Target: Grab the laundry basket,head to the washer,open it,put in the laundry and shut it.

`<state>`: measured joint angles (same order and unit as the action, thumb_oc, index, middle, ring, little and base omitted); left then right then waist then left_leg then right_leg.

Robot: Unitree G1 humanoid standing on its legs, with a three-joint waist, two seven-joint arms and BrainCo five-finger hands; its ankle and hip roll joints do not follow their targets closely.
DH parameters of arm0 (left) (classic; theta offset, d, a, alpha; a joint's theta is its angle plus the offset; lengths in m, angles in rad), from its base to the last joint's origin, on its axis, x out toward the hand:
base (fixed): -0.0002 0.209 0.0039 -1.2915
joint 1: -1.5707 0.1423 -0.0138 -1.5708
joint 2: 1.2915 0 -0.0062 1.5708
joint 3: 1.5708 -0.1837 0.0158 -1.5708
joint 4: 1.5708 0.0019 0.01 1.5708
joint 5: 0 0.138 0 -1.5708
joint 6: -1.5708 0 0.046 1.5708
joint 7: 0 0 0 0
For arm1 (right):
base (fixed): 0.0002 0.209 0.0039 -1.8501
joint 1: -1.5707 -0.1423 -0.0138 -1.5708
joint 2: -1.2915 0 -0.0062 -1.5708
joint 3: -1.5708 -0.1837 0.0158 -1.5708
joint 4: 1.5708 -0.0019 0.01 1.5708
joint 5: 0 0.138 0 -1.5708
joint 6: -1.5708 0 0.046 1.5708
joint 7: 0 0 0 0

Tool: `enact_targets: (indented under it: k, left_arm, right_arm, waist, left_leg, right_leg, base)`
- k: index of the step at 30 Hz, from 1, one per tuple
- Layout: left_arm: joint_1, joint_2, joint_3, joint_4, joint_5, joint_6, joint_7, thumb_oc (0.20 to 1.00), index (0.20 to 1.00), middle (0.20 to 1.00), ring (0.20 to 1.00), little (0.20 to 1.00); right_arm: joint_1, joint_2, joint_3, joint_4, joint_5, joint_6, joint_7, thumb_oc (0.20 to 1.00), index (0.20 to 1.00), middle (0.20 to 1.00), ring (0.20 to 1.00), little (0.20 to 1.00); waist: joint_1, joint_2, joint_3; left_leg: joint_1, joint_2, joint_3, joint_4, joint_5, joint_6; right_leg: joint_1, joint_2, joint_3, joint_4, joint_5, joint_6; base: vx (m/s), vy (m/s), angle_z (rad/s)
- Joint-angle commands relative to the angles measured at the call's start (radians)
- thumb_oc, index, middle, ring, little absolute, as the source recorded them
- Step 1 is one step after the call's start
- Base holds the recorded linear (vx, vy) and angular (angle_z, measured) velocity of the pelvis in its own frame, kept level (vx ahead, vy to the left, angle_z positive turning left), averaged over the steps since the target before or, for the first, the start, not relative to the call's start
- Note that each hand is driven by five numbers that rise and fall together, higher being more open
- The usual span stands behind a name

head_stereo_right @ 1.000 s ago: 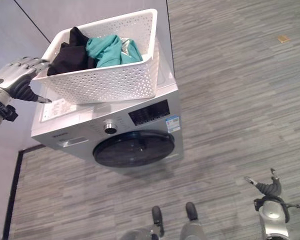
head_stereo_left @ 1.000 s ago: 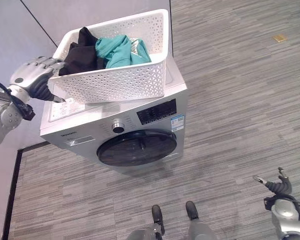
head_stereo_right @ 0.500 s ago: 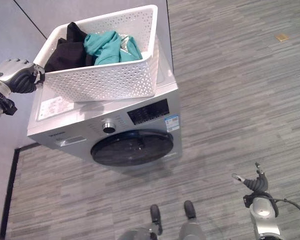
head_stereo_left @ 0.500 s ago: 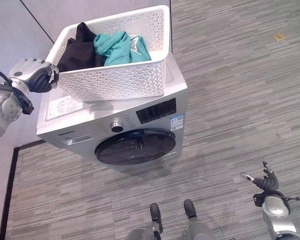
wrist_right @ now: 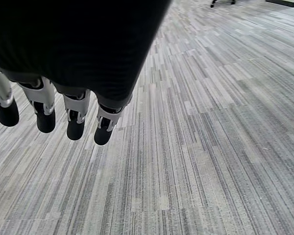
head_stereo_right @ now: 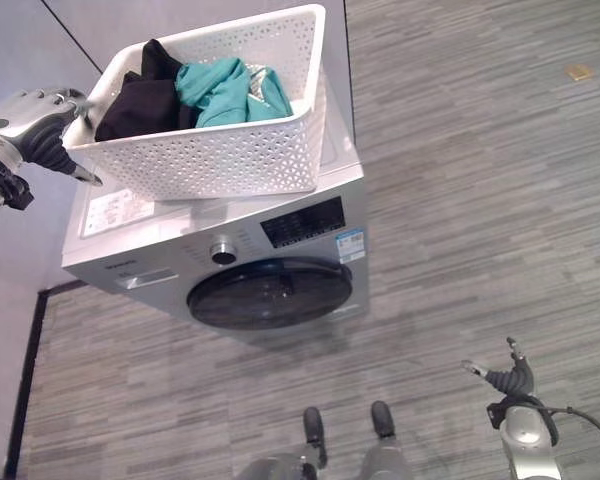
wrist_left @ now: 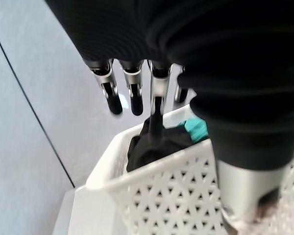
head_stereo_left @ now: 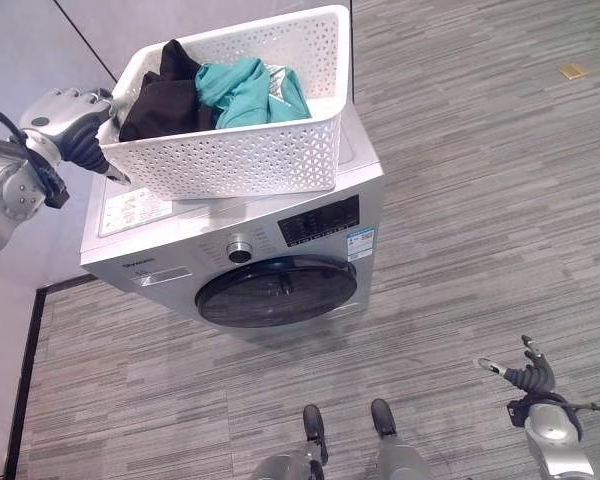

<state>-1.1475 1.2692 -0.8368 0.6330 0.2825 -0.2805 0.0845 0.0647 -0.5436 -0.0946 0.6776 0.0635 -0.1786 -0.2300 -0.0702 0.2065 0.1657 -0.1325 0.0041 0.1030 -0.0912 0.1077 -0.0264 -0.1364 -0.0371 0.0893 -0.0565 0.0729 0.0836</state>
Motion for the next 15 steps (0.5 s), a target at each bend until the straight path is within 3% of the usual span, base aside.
enact_targets:
  k: [1,15]
  left_arm:
    - [-0.075,0.062,0.015,0.029,-0.031,0.021,0.019,1.0,1.0,1.0,1.0,1.0]
    - [-0.049,0.023,0.016,0.065,-0.028,0.031,0.008,1.0,1.0,1.0,1.0,1.0]
  right_arm:
    - [0.027,-0.022,0.013,-0.077,-0.01,-0.021,0.003,1.0,1.0,1.0,1.0,1.0]
    - [0.027,-0.029,0.012,-0.099,-0.012,-0.016,-0.004,1.0,1.0,1.0,1.0,1.0]
  waist:
    - [-0.006,-0.045,-0.026]
    - [-0.012,-0.046,0.005]
  left_leg:
    - [0.011,-0.016,-0.07,0.004,-0.074,-0.022]
    - [-0.012,-0.017,-0.068,0.004,-0.067,-0.022]
  right_leg:
    - [0.03,-0.122,-0.046,-0.031,-0.024,0.116]
    - [0.0,-0.119,-0.034,-0.031,-0.014,0.115]
  base:
    - [0.0,0.0,0.0]
    - [0.0,-0.001,0.0]
